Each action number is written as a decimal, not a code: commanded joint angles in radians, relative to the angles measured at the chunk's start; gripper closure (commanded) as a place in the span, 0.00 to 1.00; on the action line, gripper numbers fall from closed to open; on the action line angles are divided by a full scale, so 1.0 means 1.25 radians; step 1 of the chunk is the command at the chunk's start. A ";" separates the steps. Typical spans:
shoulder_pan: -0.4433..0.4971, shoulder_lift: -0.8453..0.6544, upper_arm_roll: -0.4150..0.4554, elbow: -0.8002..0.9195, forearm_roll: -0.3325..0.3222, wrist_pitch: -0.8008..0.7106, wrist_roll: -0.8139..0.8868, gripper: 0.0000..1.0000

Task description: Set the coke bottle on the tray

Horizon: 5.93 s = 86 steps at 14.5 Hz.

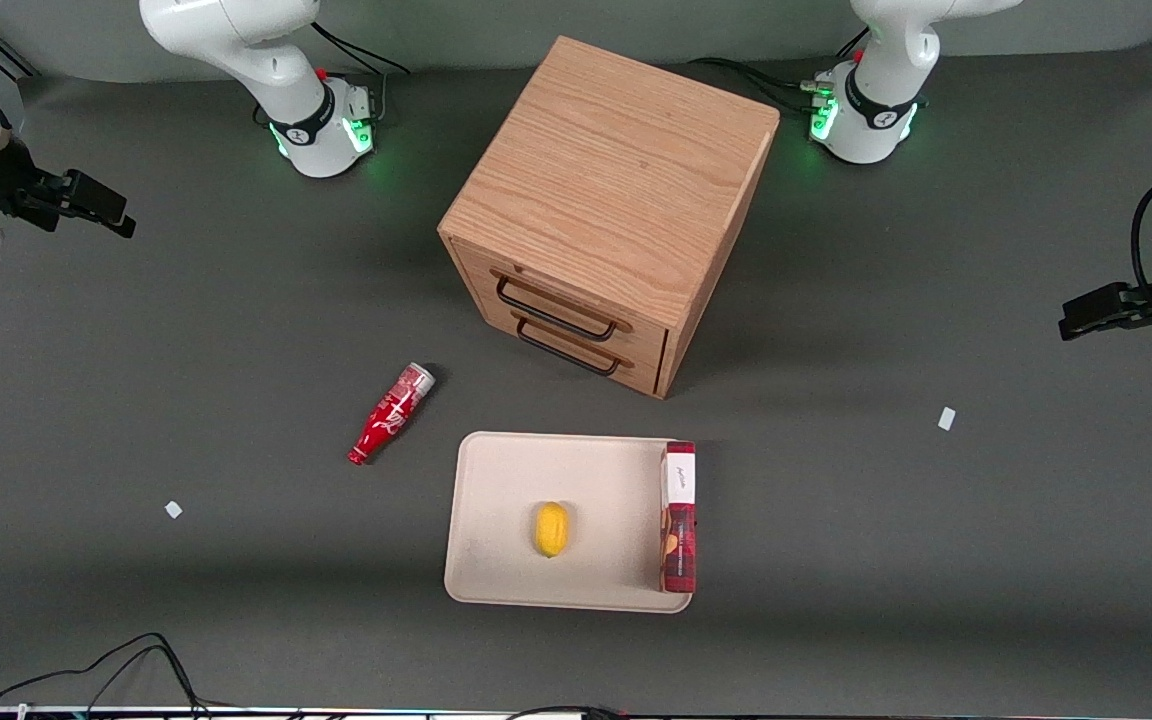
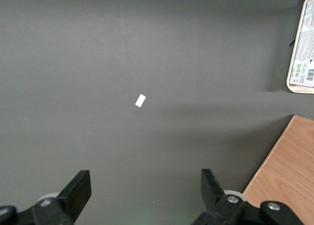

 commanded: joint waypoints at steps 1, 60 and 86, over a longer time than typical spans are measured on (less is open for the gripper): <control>0.007 0.018 -0.004 0.031 -0.013 -0.018 -0.005 0.00; 0.039 0.579 0.196 -0.086 0.061 0.684 0.556 1.00; 0.083 0.933 0.262 0.705 0.059 0.449 0.165 1.00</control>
